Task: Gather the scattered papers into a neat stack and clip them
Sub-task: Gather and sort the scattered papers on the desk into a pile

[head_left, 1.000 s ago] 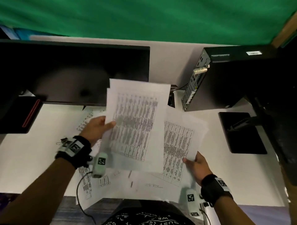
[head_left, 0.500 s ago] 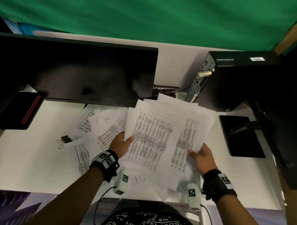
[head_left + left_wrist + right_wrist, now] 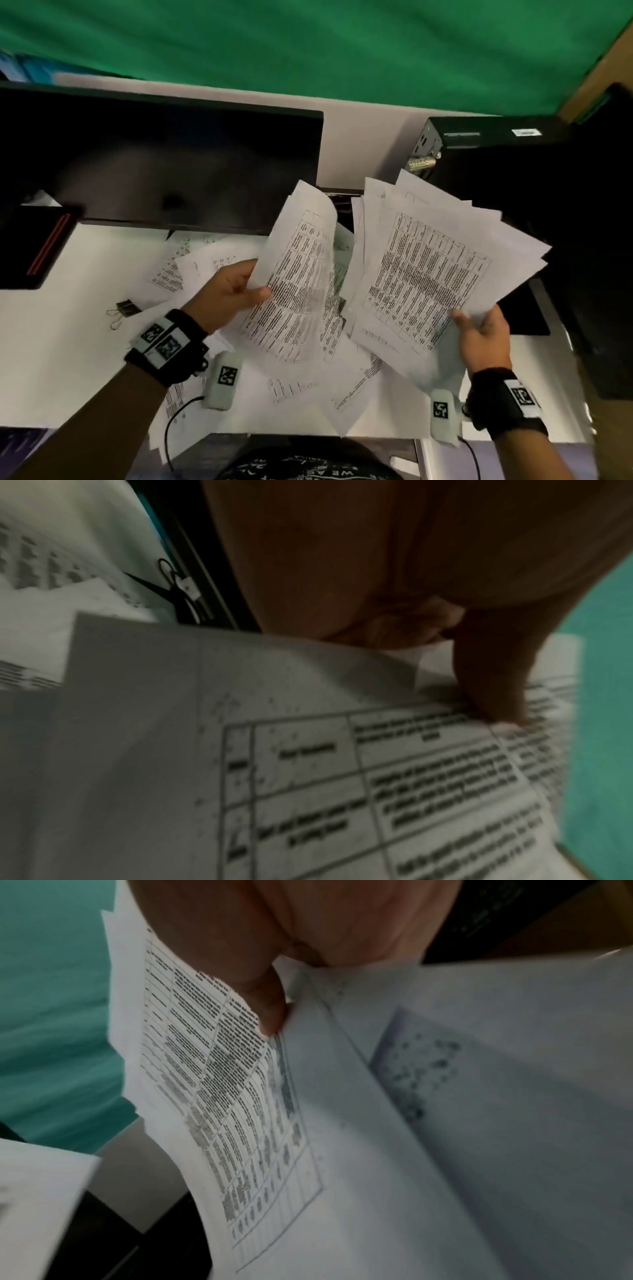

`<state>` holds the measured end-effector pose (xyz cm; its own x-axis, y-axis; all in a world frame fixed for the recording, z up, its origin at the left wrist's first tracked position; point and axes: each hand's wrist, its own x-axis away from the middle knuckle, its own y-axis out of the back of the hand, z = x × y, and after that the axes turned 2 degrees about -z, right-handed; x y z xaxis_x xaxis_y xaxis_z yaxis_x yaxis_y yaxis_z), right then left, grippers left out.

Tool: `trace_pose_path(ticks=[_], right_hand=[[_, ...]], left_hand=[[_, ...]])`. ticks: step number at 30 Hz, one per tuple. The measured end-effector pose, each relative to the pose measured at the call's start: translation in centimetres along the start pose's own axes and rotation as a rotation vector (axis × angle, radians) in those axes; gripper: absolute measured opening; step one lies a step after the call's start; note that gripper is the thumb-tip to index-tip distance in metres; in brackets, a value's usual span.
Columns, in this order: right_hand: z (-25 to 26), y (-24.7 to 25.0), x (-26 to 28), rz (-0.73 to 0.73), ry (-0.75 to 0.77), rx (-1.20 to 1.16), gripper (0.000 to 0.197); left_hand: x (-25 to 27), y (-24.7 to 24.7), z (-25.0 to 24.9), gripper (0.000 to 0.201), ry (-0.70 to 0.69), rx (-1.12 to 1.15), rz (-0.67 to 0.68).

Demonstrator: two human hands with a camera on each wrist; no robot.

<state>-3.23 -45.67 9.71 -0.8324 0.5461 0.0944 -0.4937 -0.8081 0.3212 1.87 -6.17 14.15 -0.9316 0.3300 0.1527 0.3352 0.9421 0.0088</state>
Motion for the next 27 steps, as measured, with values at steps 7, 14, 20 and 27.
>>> trace_pose_path(ticks=[7, 14, 20, 27], right_hand=[[0.2, -2.4, 0.3, 0.128, -0.04, -0.142, 0.017], [-0.2, -8.1, 3.2, 0.437, -0.102, -0.154, 0.036], [-1.1, -12.0, 4.8, 0.752, -0.171, -0.126, 0.044], [-2.0, -17.6, 6.2, 0.971, -0.32, -0.054, 0.055]], left_hand=[[-1.6, 0.1, -0.1, 0.031, 0.052, 0.24, -0.066], [-1.5, 1.1, 7.0, 0.024, 0.317, -0.241, -0.444], [2.1, 2.9, 9.9, 0.058, 0.446, 0.205, -0.331], [4.8, 5.7, 12.4, 0.036, 0.57, 0.199, -0.453]])
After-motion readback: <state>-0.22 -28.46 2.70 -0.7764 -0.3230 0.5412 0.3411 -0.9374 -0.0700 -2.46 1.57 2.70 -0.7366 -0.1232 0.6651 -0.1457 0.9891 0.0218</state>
